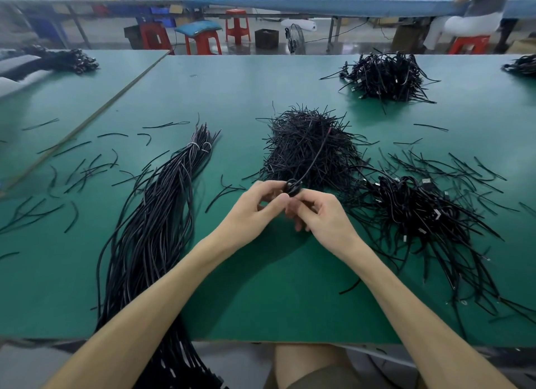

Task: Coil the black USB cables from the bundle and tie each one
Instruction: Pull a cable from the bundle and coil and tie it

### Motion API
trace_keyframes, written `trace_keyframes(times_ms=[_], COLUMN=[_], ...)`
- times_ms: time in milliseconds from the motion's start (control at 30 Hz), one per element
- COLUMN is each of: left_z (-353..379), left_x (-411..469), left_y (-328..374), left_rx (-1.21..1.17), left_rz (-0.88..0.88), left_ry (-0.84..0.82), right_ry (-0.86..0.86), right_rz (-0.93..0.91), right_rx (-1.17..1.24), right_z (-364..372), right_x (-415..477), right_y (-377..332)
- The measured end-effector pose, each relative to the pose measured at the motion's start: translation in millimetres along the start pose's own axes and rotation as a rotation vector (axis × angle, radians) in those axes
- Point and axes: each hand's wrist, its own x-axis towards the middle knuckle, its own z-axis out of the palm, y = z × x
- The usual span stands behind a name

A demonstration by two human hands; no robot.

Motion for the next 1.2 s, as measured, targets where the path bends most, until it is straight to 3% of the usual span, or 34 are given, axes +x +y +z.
trace_keyframes(times_ms=[333,533,800,1067,1200], left_z=[-10.2,-10.4,-8.7,-5.3,-7.8], left_x=[0.1,2.3,2.1,3.6,2.5], left_y=[-1.4,-4.7,-4.3,-13.5,-11.7], left_rx=[-0.279,-0.083,-0.46,-0.274,-0.296], left_rz=[-0.027,0.031,0.005,-0.192,-0.144], left_ry=[-0.039,0.119,-0.017,0.012,-0.073], right_ry=[-0.082,-0.099,-0.089,-0.077,-0.075], right_rz=[0.034,0.027,0.008,0.019,0.024], right_rx=[0.033,0.07,0.093,0.049,0.088], right_z=[1.4,-2.0,-1.4,-0.8,-0.2], right_x=[-0.3,-0.3,-1.1,-0.7,-0.7], right_y=[-2.3,-3.9,-8.9,-4.2,-3.6])
